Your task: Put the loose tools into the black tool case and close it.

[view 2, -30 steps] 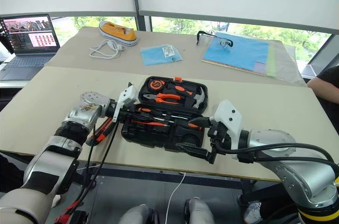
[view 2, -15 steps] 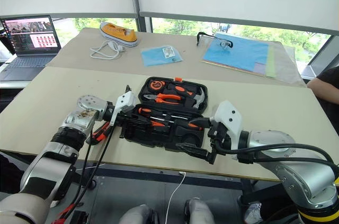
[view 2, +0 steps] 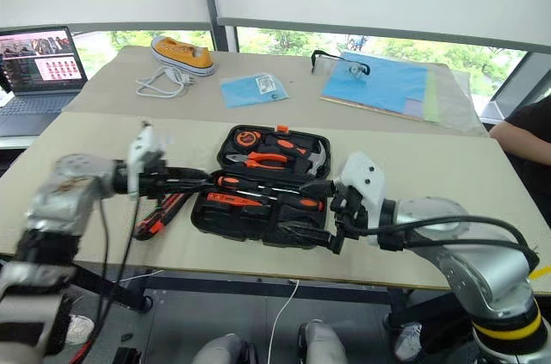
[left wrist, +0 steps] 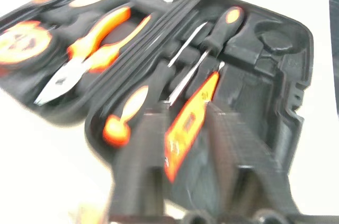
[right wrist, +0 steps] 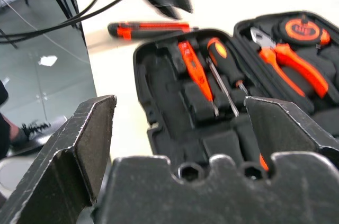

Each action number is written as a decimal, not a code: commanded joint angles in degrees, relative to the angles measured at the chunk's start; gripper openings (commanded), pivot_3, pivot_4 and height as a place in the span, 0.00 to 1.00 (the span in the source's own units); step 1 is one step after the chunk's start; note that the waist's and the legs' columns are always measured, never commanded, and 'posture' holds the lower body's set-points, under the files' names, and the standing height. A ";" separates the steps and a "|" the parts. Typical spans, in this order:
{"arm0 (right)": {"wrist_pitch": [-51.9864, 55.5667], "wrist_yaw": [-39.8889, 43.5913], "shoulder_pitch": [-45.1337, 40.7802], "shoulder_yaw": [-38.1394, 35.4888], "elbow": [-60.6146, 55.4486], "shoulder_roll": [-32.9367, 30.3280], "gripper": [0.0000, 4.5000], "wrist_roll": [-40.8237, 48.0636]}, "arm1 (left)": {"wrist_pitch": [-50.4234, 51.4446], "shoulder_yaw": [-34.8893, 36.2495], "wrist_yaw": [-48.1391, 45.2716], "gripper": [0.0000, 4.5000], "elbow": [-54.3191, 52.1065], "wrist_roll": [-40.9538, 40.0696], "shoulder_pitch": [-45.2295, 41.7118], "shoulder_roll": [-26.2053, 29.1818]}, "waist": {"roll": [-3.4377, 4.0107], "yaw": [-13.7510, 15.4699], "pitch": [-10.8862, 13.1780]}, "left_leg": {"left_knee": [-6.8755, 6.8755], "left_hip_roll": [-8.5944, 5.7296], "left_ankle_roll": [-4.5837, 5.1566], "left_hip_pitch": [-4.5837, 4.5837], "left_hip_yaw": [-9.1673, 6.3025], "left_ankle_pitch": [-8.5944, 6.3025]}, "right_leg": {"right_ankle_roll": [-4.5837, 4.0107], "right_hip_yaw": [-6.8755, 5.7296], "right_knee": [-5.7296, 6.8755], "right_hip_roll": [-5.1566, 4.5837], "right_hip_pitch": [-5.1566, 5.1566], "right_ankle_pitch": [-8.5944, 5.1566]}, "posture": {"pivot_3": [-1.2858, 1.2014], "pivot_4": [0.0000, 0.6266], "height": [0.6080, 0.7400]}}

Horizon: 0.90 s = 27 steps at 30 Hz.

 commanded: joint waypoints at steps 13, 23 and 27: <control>-8.07 11.56 -7.63 6.85 8.82 2.10 1.00 -6.04 | 11.24 23.49 14.95 0.99 -24.34 -3.55 33.72 5.02 | 0.03 2.21 0.01 | -0.05 -0.05 -0.55 -0.05 -0.04 -0.30 | -0.01 -0.18 -0.01 -0.41 -0.03 -0.01 | 0.52 0.24 0.84; -9.21 9.05 -4.76 6.94 3.83 2.61 1.00 -9.31 | 12.29 1.04 18.81 0.99 -7.06 3.40 12.60 7.48 | 0.05 1.48 0.00 | -0.19 -0.04 -0.39 -0.02 0.08 -0.06 | -0.11 -0.15 0.02 -0.06 -0.06 -0.04 | 0.52 0.24 0.84; -8.48 7.68 -4.00 6.29 2.06 2.56 1.00 -9.12 | 9.10 -5.32 17.03 0.99 -1.62 5.07 8.24 6.22 | 0.05 1.15 0.00 | -0.19 -0.03 -0.38 0.00 0.12 -0.05 | -0.15 -0.14 0.04 0.04 -0.08 -0.06 | 0.52 0.24 0.84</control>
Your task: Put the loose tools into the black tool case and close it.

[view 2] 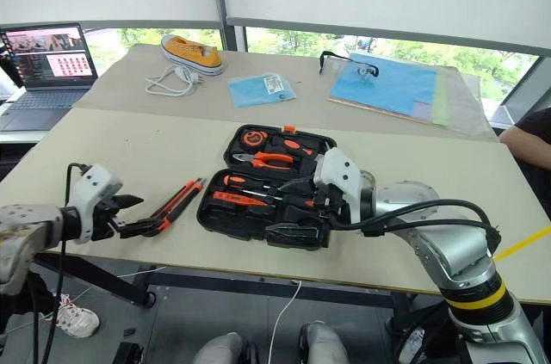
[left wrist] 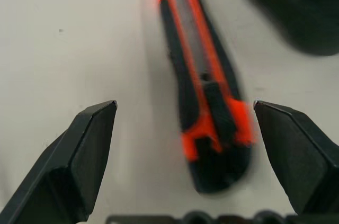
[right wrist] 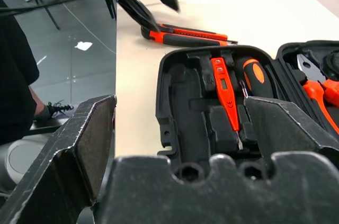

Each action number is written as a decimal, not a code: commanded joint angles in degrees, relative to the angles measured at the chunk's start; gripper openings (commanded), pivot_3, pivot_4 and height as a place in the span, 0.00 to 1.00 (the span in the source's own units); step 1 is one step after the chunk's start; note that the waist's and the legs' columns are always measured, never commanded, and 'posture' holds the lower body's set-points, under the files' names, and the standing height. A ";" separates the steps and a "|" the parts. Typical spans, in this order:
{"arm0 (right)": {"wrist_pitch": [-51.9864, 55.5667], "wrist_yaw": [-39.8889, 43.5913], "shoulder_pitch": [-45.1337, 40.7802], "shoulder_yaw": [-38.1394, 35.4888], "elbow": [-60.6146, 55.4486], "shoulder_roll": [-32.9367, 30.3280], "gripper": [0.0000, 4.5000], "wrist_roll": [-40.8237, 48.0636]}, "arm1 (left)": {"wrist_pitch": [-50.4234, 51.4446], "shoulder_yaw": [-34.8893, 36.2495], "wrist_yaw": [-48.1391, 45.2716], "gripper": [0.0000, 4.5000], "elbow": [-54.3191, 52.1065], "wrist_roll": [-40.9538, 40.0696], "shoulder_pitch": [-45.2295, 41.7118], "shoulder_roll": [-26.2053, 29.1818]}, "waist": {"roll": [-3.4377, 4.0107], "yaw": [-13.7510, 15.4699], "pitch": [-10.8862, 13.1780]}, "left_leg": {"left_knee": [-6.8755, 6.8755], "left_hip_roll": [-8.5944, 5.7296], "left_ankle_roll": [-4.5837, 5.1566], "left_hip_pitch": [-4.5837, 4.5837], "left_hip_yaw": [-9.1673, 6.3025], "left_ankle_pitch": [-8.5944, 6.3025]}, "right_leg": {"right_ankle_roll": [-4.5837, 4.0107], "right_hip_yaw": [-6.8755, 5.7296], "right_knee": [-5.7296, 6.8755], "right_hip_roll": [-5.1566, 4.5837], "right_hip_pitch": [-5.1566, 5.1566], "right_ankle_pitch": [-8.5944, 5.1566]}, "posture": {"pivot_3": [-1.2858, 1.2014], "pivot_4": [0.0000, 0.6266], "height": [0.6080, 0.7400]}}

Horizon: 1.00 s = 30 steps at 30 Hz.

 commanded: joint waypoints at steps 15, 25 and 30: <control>1.15 -2.87 3.73 -4.74 -5.20 -2.00 1.00 1.78 | -10.59 -0.65 -5.69 0.40 11.17 -0.52 -9.19 0.44 | 0.06 0.23 -0.04 | 0.02 0.03 0.01 0.03 -0.01 0.04 | -0.05 0.06 0.05 -0.10 -0.02 -0.04 | 0.52 0.24 0.84; 3.43 -3.75 7.19 -8.06 -7.81 -4.69 1.00 3.70 | -27.58 -14.32 -31.48 0.40 7.96 1.31 -21.93 1.38 | 0.06 0.44 -0.04 | 0.07 -0.05 0.04 -0.12 0.01 0.03 | -0.02 -0.05 -0.02 -0.06 -0.05 -0.05 | 0.52 0.24 0.84; 3.92 -5.50 9.22 -9.30 -9.80 -4.60 1.00 4.10 | -41.31 -23.86 -37.04 0.40 20.78 7.61 -30.71 -4.62 | 0.01 0.39 -0.01 | 0.12 -0.01 0.01 -0.07 0.08 0.06 | -0.01 0.01 0.03 0.20 -0.03 -0.06 | 0.52 0.24 0.84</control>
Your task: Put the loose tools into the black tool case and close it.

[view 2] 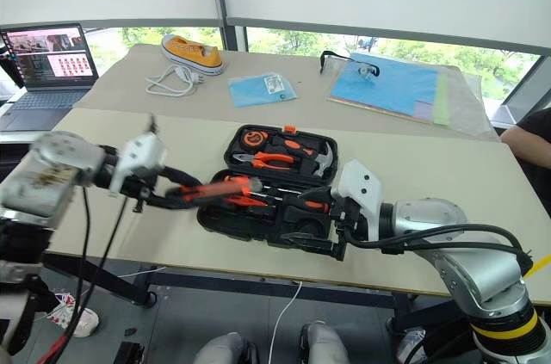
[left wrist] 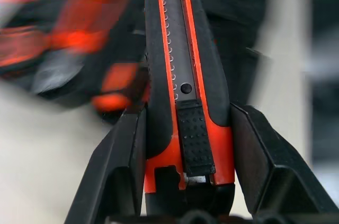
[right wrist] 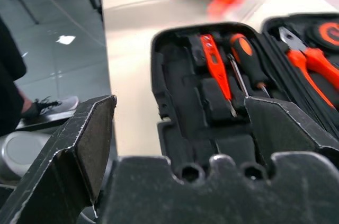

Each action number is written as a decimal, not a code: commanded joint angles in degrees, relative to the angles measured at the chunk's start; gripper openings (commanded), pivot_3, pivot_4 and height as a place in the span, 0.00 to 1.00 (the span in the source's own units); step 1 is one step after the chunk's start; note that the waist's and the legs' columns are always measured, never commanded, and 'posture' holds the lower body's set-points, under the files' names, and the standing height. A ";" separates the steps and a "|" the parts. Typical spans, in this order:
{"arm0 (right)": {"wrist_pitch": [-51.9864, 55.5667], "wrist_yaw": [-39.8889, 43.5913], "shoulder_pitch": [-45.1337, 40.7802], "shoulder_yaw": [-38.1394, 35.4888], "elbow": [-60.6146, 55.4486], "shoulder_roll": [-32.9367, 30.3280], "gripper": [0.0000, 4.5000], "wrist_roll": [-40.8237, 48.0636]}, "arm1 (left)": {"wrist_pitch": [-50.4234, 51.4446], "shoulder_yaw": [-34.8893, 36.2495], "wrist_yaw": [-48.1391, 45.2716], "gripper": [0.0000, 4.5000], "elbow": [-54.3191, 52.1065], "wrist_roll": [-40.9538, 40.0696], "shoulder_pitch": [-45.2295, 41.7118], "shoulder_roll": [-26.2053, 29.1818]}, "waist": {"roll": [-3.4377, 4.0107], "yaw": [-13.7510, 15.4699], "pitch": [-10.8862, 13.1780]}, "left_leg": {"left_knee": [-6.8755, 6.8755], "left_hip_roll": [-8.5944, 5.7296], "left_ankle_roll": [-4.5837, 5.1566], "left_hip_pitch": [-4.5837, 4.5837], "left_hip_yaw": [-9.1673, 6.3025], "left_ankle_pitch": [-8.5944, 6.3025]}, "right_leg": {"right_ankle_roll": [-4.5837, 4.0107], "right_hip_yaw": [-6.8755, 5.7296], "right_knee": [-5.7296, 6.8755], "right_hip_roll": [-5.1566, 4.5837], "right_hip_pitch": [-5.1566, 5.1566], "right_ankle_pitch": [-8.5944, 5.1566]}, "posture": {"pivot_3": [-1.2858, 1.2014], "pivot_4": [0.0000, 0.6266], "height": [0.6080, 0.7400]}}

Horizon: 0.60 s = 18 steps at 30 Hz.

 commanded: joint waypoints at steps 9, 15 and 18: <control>1.76 -5.46 6.01 -5.99 -8.01 -0.49 1.00 2.00 | -23.78 -13.73 -2.94 0.40 29.33 5.17 -17.98 -10.71 | -0.04 0.13 0.02 | 0.10 -0.01 0.17 -0.06 -0.06 -0.06 | 0.01 0.03 -0.01 -0.12 0.00 0.00 | 0.52 0.24 0.84; 2.27 -7.61 7.72 -6.85 -9.31 -0.52 1.00 2.80 | -23.67 -15.77 -2.94 0.40 31.29 2.79 -19.08 -13.27 | -0.06 0.15 0.02 | 0.11 -0.03 0.23 -0.11 -0.09 -0.09 | 0.03 -0.02 -0.06 -0.08 0.00 0.01 | 0.52 0.24 0.84; 2.28 -8.19 8.12 -7.13 -9.48 -0.77 1.00 3.11 | -24.39 -16.21 -2.94 0.40 32.02 3.62 -18.84 -13.54 | -0.06 0.15 0.02 | 0.13 -0.03 0.26 -0.12 -0.10 -0.10 | 0.06 0.00 -0.07 -0.10 0.01 0.02 | 0.52 0.24 0.84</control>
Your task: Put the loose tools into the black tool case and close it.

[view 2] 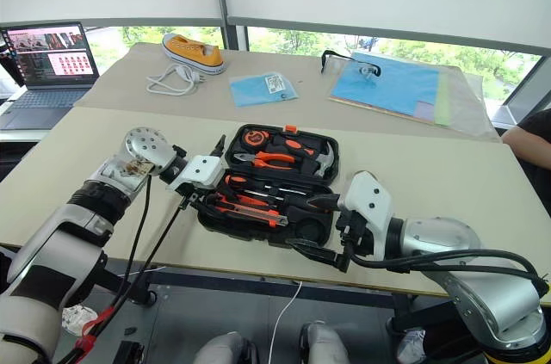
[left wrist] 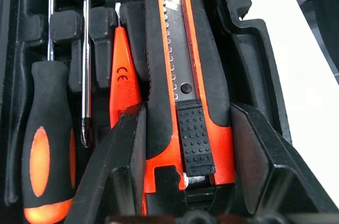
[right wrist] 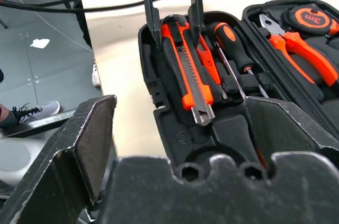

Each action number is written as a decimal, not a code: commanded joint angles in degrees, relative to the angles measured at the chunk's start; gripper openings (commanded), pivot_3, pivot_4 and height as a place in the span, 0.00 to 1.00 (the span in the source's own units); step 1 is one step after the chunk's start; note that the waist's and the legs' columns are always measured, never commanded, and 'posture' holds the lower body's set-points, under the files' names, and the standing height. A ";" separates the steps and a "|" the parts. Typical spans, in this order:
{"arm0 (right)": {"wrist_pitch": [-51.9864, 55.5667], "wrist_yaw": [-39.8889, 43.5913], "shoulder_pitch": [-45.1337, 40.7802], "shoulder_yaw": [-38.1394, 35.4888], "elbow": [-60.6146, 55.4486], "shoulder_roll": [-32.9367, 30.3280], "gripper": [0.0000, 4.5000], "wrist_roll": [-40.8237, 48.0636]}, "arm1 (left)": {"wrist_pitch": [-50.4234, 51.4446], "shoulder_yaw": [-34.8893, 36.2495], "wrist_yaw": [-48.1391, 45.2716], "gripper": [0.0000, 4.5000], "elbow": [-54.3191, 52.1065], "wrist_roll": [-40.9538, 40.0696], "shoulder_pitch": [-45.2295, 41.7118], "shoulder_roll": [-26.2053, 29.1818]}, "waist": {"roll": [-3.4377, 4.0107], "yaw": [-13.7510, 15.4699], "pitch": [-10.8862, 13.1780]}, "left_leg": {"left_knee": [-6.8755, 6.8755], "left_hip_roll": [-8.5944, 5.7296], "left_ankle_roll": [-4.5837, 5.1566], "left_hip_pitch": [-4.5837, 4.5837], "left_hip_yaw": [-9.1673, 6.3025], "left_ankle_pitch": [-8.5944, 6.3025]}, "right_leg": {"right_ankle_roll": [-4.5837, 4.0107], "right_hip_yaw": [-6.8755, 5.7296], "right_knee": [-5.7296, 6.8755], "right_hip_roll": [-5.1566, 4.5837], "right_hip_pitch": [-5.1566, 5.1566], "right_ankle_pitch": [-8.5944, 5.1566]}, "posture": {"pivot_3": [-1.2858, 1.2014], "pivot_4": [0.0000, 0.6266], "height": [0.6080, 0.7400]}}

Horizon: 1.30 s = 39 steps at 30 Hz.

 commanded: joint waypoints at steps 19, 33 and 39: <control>-1.72 0.52 -3.72 1.07 2.23 -0.51 1.00 -1.03 | 8.55 1.35 -0.18 0.99 -5.54 -7.44 -0.51 3.32 | 0.00 -0.05 0.00 | 0.02 0.00 0.03 0.01 -0.03 0.00 | 0.03 0.02 0.01 0.06 0.00 0.00 | 0.52 0.24 0.84; -1.03 0.18 -4.01 1.11 2.42 0.26 1.00 -0.85 | 5.97 3.49 -0.18 0.01 -6.80 -3.38 1.93 0.36 | 0.00 -0.10 0.00 | 0.03 0.00 0.02 0.01 -0.03 0.01 | 0.03 0.02 0.03 0.07 0.00 0.00 | 0.52 0.24 0.84; -0.65 -0.24 -3.54 0.61 2.00 0.12 1.00 -0.32 | -0.25 3.31 2.60 0.01 -3.12 4.06 2.19 -1.81 | 0.00 0.04 -0.01 | 0.03 -0.02 0.03 0.03 -0.03 0.00 | 0.03 0.02 0.02 0.07 0.04 0.00 | 0.52 0.24 0.84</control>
